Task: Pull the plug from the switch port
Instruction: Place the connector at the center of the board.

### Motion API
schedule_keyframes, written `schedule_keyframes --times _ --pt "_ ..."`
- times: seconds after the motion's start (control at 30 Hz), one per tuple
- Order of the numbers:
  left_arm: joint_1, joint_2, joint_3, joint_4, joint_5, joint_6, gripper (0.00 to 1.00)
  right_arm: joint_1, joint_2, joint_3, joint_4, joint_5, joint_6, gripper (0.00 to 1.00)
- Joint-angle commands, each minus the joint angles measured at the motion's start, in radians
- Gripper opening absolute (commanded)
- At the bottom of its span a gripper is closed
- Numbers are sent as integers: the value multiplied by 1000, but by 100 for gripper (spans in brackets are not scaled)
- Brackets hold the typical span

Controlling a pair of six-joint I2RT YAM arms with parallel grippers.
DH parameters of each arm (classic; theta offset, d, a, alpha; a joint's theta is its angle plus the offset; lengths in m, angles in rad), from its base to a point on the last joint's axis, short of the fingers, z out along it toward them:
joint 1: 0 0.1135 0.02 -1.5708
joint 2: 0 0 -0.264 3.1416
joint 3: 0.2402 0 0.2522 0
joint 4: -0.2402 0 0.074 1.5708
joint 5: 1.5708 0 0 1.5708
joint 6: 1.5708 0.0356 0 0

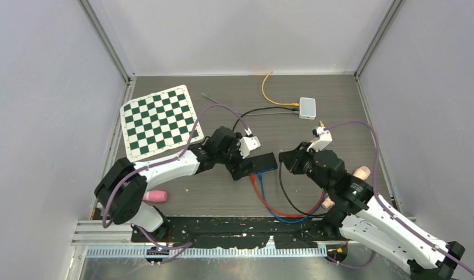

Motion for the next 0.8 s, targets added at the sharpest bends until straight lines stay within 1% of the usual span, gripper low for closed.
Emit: schedule_keyframes --times 0.0,0.13,0.2,0.3,0.33,0.4,0.5,0.53,0.57,0.6,0.63,0.67,0.7,0.77 --pt "1 -89 -39 61 26 -37 100 4 34 192 -177 131 -128 5" --pt "1 -145 -74 75 25 -57 100 4 97 391 -308 209 -184 5" --pt "1 -171 -90 84 23 -64 100 3 110 466 -350 250 -205 5" --pt "1 -197 -114 102 19 -73 100 3 137 561 -372 310 -278 5" --pt "1 -202 -124 110 14 -76 100 2 156 625 -380 333 -295 5" --pt "1 -206 -127 114 7 -83 100 2 258 716 -404 341 -391 5" --pt "1 -200 -123 114 17 -96 100 -21 357 818 -402 315 -471 5" --pt "0 -198 -120 109 20 -102 100 -54 398 826 -381 283 -502 5" --pt "1 -199 -119 101 23 -108 100 -78 417 841 -375 217 -515 5" --pt "1 -200 -120 97 22 -115 100 -141 456 848 -363 177 -533 5" --pt "1 -204 -123 94 21 -122 99 -175 474 849 -352 75 -540 5" --pt "0 -209 -128 94 20 -130 99 -245 510 851 -340 22 -557 5" --pt "0 -216 -136 95 19 -140 100 -275 533 854 -334 -57 -565 5" --pt "1 -230 -146 98 16 -157 100 -338 593 843 -312 -128 -589 5"
